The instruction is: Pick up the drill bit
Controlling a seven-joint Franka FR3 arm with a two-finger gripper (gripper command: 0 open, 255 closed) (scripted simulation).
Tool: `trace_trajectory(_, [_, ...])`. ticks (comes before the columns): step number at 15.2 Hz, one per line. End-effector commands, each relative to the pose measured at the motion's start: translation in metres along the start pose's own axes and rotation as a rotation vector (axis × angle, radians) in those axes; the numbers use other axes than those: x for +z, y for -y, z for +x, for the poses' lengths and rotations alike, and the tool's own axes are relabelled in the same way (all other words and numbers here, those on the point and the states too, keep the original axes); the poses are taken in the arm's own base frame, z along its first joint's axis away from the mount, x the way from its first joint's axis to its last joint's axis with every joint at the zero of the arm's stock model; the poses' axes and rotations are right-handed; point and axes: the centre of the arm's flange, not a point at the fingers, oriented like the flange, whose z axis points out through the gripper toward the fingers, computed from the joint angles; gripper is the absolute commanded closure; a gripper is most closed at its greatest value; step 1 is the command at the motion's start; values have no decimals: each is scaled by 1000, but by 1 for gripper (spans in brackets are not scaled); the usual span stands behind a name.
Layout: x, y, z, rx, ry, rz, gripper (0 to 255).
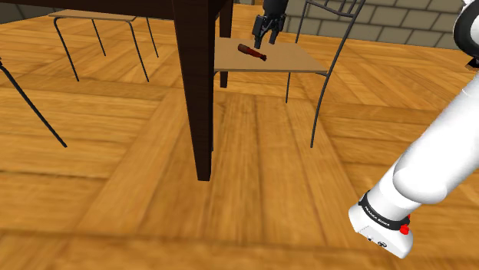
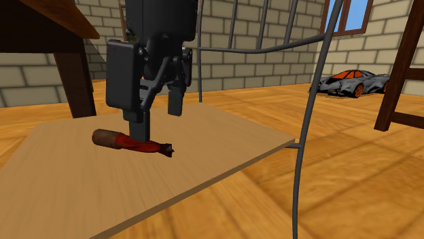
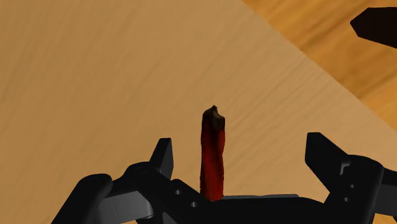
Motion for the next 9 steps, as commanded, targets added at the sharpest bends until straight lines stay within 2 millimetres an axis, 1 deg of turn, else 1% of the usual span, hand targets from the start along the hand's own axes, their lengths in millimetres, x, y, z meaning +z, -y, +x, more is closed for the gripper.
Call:
trace_trajectory(1, [7, -4, 26, 13, -2, -11, 0])
trace_trajectory(4, [11, -14, 61, 31, -5, -27, 0])
trace_trajectory(9, [37, -14, 57, 31, -5, -27, 0])
